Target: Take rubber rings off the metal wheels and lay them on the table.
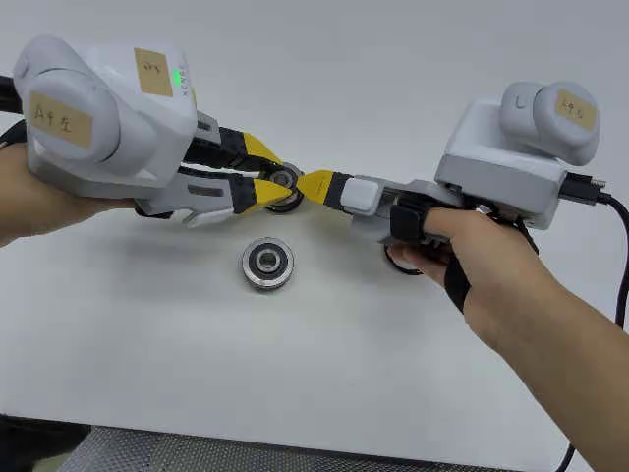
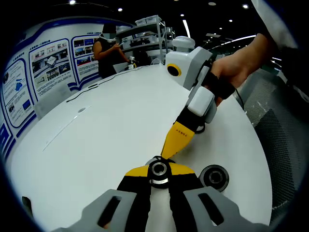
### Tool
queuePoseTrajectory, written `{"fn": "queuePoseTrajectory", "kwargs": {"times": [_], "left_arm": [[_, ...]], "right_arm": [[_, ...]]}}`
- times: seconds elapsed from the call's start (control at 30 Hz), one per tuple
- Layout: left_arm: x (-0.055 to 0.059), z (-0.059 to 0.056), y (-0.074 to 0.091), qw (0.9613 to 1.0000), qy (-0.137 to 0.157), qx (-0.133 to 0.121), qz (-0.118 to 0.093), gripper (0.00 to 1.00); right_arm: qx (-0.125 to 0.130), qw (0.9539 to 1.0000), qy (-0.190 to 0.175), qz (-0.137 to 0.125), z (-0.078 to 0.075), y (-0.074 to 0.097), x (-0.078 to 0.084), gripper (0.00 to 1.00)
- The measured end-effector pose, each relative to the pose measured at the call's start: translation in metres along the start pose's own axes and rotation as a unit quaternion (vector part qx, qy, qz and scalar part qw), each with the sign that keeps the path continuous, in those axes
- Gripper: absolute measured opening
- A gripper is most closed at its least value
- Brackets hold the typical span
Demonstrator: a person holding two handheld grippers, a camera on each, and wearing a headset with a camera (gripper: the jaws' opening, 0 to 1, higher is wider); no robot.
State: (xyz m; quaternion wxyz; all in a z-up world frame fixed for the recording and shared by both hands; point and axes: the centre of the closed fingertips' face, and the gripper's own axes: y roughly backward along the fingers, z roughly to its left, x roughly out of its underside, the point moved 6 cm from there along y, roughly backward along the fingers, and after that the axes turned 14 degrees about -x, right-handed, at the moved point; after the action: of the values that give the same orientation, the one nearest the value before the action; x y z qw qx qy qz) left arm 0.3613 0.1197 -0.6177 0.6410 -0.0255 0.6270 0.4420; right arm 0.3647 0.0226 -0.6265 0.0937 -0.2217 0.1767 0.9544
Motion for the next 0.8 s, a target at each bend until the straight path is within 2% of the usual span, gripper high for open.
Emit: {"fn": "queuePoseTrajectory", "kwargs": {"times": [0.17, 0.2, 0.27, 0.43, 0.6, 0.67, 0.8], "left_arm": [[0.000, 0.000, 0.000, 1.0000, 0.001, -0.001, 0.000, 0.13], [0.001, 0.000, 0.000, 1.0000, 0.002, -0.002, 0.000, 0.13], [0.001, 0.000, 0.000, 1.0000, 0.002, -0.002, 0.000, 0.13], [0.002, 0.000, 0.000, 1.0000, 0.004, -0.004, 0.000, 0.13], [0.002, 0.000, 0.000, 0.9999, 0.012, -0.006, 0.001, 0.13], [0.002, 0.000, 0.000, 0.9998, 0.016, -0.008, 0.002, 0.13], [0.003, 0.000, 0.000, 0.9994, 0.029, -0.018, 0.005, 0.14]], "right_arm": [[0.005, 0.9998, 0.015, 0.014, 0.004, -0.003, 0.000, 0.00], [-0.006, 0.9999, 0.009, 0.010, 0.007, -0.004, 0.000, 0.01], [0.007, 0.9995, 0.024, 0.019, 0.007, -0.004, 0.000, 0.01], [0.011, 0.9996, 0.018, 0.020, 0.006, -0.001, 0.001, 0.01], [-0.003, 0.9998, 0.015, 0.013, 0.014, 0.000, 0.000, 0.01], [-0.005, 0.9997, 0.012, 0.018, 0.015, 0.000, 0.001, 0.01], [0.004, 0.9998, 0.001, 0.018, 0.014, 0.001, 0.003, 0.01]]}}
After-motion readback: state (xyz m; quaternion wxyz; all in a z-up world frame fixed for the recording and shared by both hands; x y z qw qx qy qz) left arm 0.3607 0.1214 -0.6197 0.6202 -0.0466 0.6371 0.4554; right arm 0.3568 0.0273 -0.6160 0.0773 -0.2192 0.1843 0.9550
